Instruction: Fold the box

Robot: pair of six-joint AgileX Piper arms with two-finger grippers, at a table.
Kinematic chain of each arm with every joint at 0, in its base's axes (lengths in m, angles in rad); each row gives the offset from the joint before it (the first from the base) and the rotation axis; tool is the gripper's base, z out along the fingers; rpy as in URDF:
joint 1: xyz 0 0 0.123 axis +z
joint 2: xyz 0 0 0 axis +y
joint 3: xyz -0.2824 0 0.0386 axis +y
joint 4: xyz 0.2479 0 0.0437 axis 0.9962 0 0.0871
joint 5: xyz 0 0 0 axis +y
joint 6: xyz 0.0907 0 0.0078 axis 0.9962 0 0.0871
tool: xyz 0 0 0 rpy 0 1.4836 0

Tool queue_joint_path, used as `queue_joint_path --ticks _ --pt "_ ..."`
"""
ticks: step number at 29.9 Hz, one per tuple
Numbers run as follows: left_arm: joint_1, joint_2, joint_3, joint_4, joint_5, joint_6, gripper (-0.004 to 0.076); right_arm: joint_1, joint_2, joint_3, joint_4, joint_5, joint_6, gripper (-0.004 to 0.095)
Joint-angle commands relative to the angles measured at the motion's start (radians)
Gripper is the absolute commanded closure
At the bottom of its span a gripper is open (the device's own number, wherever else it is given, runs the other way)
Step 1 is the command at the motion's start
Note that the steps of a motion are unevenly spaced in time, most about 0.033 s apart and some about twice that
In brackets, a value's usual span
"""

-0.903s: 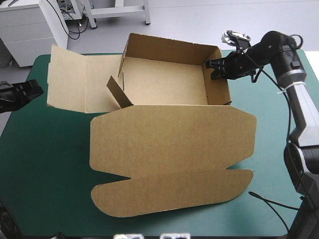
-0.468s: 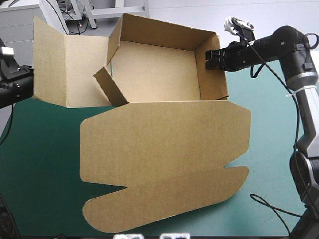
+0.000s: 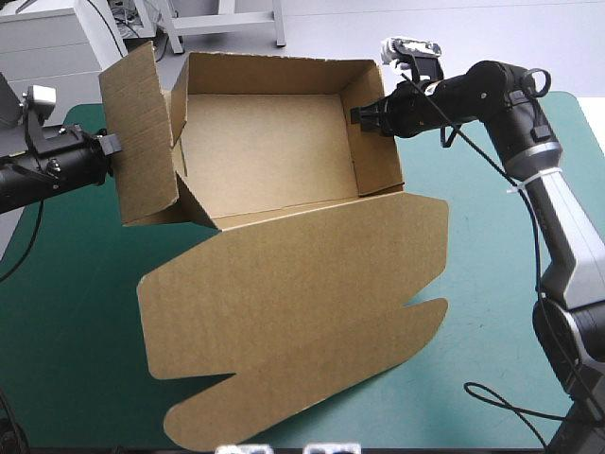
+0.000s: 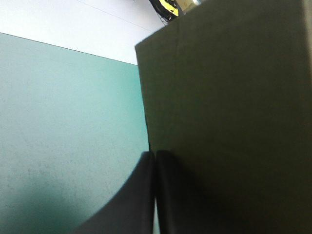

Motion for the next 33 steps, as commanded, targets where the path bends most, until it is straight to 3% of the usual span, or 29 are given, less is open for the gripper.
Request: queue_joint_path --ticks 1,12,19,23,26,33 --pt "-0.009 -0.067 -0.029 -0.023 0.071 -0.020 0.0731 0.038 -0.056 -0.030 0.015 -0.103 0.023 0.0923" --pt "-0.009 -0.120 -0.029 0.016 0.071 -0.051 0.0731 0.113 -0.054 -0.030 -0.017 -0.197 0.028 0.0923" --pt "-0.009 -0.120 -0.029 0.020 0.071 -0.065 0.0731 0.171 -0.054 -0.030 -0.168 -0.225 0.092 0.0919" --pt "-0.013 -0.120 -0.029 0.083 0.071 -0.065 0.0724 0.180 -0.054 -0.030 -0.168 -0.259 0.094 0.0919" --pt "-0.036 -0.120 -0.029 0.133 0.071 -0.065 0.0670 0.180 -0.054 -0.030 -0.167 -0.275 0.098 0.0919" --pt "-0.100 -0.120 -0.029 0.145 0.071 -0.065 0.0383 0.180 -0.027 -0.030 -0.198 -0.275 0.102 0.0917"
